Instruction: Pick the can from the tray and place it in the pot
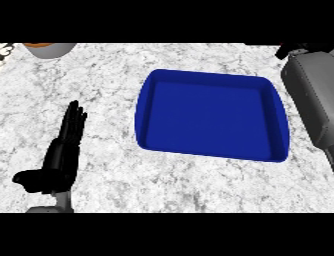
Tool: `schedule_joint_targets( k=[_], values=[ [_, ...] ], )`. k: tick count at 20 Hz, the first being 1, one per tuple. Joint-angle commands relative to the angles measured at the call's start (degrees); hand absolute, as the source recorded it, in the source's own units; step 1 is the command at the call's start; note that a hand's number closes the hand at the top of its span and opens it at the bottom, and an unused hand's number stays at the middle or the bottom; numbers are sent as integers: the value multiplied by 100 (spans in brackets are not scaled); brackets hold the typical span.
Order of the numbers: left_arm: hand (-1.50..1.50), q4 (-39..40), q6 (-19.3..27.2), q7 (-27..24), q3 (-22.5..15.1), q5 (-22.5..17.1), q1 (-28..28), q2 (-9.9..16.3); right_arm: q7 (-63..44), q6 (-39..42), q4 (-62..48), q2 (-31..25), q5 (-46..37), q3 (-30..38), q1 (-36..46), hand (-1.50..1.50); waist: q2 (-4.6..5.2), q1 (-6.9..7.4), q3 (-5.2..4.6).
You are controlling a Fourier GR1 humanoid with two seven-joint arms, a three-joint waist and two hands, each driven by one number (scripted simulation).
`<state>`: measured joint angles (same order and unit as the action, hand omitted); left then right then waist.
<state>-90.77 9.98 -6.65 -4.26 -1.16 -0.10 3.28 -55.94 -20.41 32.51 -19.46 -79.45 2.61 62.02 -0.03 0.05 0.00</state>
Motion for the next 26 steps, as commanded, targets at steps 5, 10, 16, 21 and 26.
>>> schedule_joint_targets(
  k=[5, 10, 16, 21, 26],
  values=[
    [0, 237, -178, -27, 145, -81, -174, 83, 840, -275, -85, -696, 567, 564, -625, 150, 27, 39, 1],
    [0, -205, -9, 178, -84, 85, 29, -63, 1571, -76, -202, -981, 1194, 981, -969, 150, 20, 70, 4],
    [0, -122, -253, -25, 120, -98, 74, 100, 1951, 48, -845, -1283, 1539, 1334, -1225, 150, 38, 104, 4],
    [0, -89, -233, 10, -31, 19, -25, 33, 1408, -230, -1385, -1094, 1798, 1725, -1502, -150, 77, 166, 11],
    [0, -24, -282, 67, 163, -74, -128, 139, 3095, -238, -1222, -1172, 2692, 2274, -1843, -150, 61, 115, 17]
  ],
)
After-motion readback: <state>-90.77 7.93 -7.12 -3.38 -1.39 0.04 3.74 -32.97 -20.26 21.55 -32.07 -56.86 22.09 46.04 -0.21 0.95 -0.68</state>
